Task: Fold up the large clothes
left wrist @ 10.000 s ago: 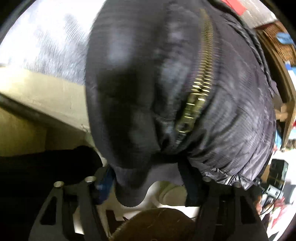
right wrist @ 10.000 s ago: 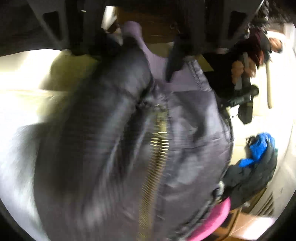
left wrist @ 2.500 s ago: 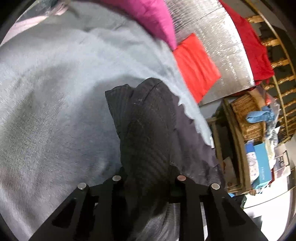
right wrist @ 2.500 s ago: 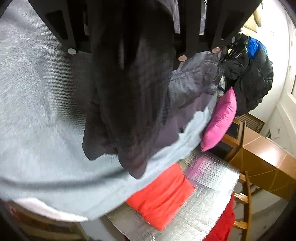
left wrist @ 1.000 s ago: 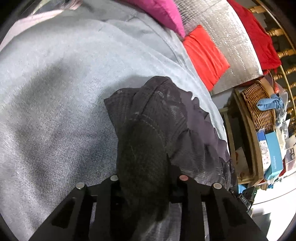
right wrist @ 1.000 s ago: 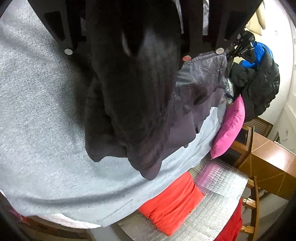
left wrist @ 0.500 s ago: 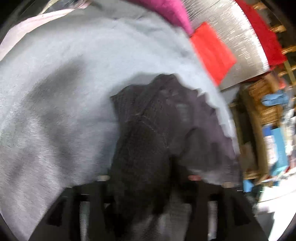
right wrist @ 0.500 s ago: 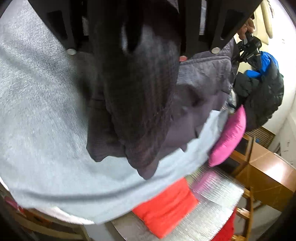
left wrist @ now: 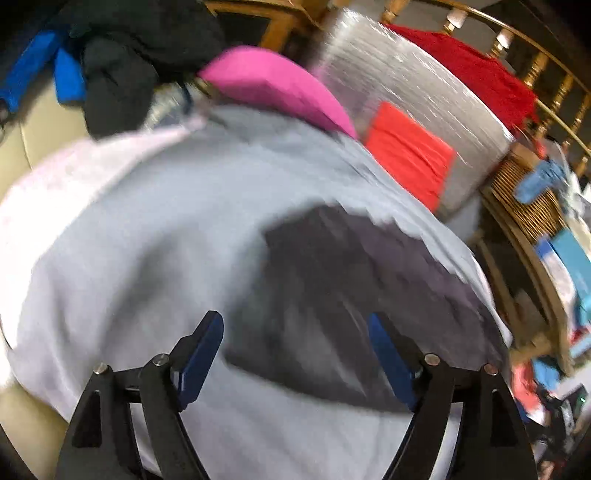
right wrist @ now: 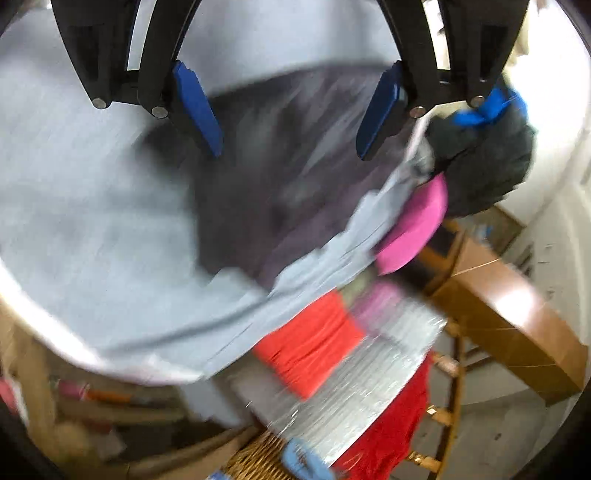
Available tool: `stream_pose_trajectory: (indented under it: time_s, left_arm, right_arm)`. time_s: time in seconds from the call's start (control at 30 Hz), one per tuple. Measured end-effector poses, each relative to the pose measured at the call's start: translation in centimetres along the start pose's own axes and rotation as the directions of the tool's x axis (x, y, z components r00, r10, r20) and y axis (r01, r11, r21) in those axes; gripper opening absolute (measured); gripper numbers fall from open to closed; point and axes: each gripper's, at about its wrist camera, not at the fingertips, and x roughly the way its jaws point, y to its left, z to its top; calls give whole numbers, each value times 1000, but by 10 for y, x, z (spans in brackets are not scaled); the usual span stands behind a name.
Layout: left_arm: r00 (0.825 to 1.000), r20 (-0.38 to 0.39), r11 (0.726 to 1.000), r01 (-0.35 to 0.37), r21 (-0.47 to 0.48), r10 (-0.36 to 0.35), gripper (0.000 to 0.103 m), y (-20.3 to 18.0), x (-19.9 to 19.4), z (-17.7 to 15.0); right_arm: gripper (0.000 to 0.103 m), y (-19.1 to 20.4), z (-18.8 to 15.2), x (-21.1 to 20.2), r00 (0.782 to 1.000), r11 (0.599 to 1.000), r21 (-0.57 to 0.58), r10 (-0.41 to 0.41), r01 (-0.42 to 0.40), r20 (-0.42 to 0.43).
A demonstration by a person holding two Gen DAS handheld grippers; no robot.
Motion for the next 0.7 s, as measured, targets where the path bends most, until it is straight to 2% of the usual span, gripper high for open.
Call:
stream_pose_trajectory:
  time_s: [0.07, 0.1, 0.17, 0.33, 0.43, 0.5, 0.53, 0.63, 0.7]
  left_arm:
    - [995, -86, 999, 44, -22, -46, 81, -3, 11, -20]
    - [986, -150, 997, 61, -48, -68, 81, -4, 24, -30]
    - [976, -205, 995, 49, -91, -67, 81, -2, 37, -37]
    - [986, -156, 988, 27, -155, -52, 81, 5, 52, -33]
    - [986, -161, 989, 9, -147, -33, 82, -3, 65, -30]
    - [986, -165, 989, -10, -146, -14, 89, -8, 74, -29]
    - [986, -169, 988, -21, -155, -6, 90, -10, 79, -29]
    - [989, -146, 987, -47, -151, 24, 92, -20, 79, -34]
    - [990, -123, 990, -81, -117, 67, 92, -29, 85, -35]
  right_arm:
    - [79, 6, -22, 8, 998, 999, 23, 38, -37, -42]
    - [79, 9, -35, 16, 995, 997, 48, 61, -57, -75]
    - [79, 9, -47, 31, 991, 995, 83, 68, -59, -114]
    - [79, -22, -54, 62, 985, 968, 247, 74, -34, -156]
    - [79, -40, -51, 70, 991, 945, 326, 76, -37, -107]
    - [79, -49, -44, 78, 994, 932, 361, 74, -41, -78]
    - [79, -52, -42, 82, 995, 926, 376, 61, -25, -84]
    - [80, -59, -36, 92, 996, 901, 432, 74, -48, -43]
    - [80, -56, -30, 95, 998, 909, 414, 66, -58, -7]
